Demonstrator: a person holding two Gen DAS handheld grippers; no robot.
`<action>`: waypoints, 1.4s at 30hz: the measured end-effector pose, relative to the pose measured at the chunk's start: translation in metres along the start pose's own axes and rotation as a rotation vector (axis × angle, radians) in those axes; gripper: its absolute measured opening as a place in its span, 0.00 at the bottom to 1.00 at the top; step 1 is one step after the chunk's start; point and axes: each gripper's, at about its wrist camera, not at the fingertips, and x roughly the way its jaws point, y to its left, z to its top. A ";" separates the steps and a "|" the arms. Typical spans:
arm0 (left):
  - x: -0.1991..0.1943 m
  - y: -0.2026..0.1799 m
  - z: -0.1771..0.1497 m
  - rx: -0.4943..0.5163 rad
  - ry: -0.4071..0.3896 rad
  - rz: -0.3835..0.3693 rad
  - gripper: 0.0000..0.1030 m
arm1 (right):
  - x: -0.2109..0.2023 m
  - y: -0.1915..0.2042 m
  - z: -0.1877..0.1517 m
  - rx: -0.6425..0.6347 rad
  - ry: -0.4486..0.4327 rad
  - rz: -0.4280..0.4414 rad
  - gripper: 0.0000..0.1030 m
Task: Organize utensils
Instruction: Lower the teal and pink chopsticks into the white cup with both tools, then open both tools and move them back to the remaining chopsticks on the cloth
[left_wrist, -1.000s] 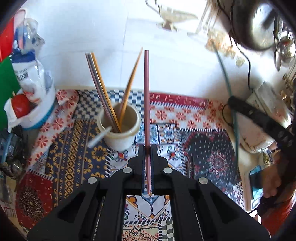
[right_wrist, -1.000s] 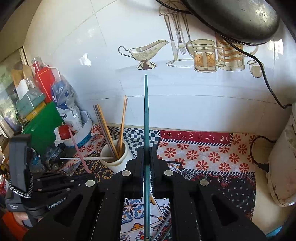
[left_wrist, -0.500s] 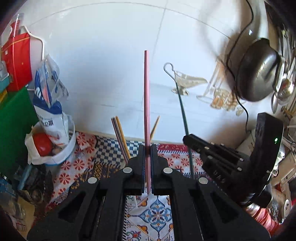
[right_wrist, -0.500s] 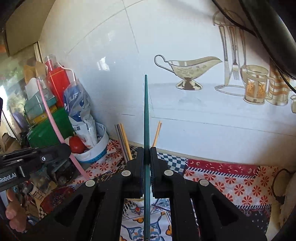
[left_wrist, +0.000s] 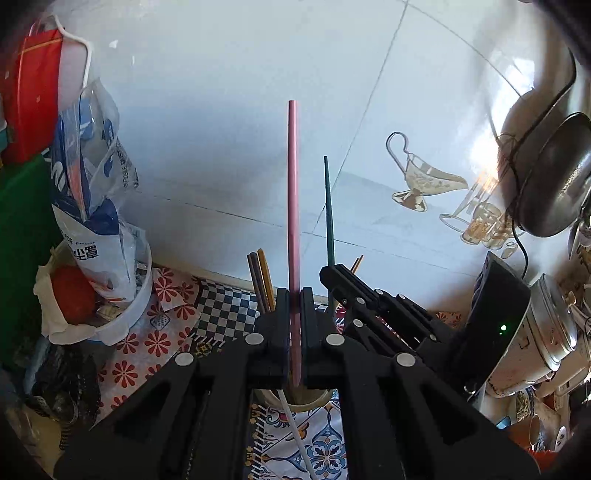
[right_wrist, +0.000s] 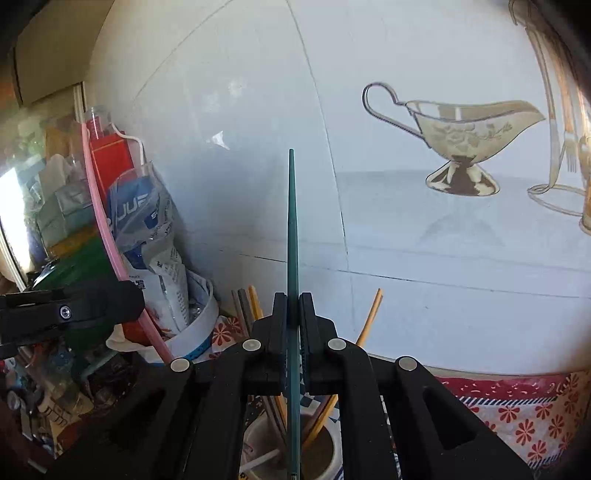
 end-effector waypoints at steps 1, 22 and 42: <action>0.004 0.002 -0.002 -0.002 0.006 0.006 0.03 | 0.005 0.000 -0.001 0.005 0.001 0.005 0.05; 0.064 0.018 -0.038 0.004 0.216 -0.005 0.03 | 0.024 -0.015 -0.052 -0.012 0.219 0.049 0.05; -0.022 -0.016 -0.043 0.076 0.106 0.057 0.15 | -0.076 0.003 -0.020 -0.068 0.268 -0.022 0.11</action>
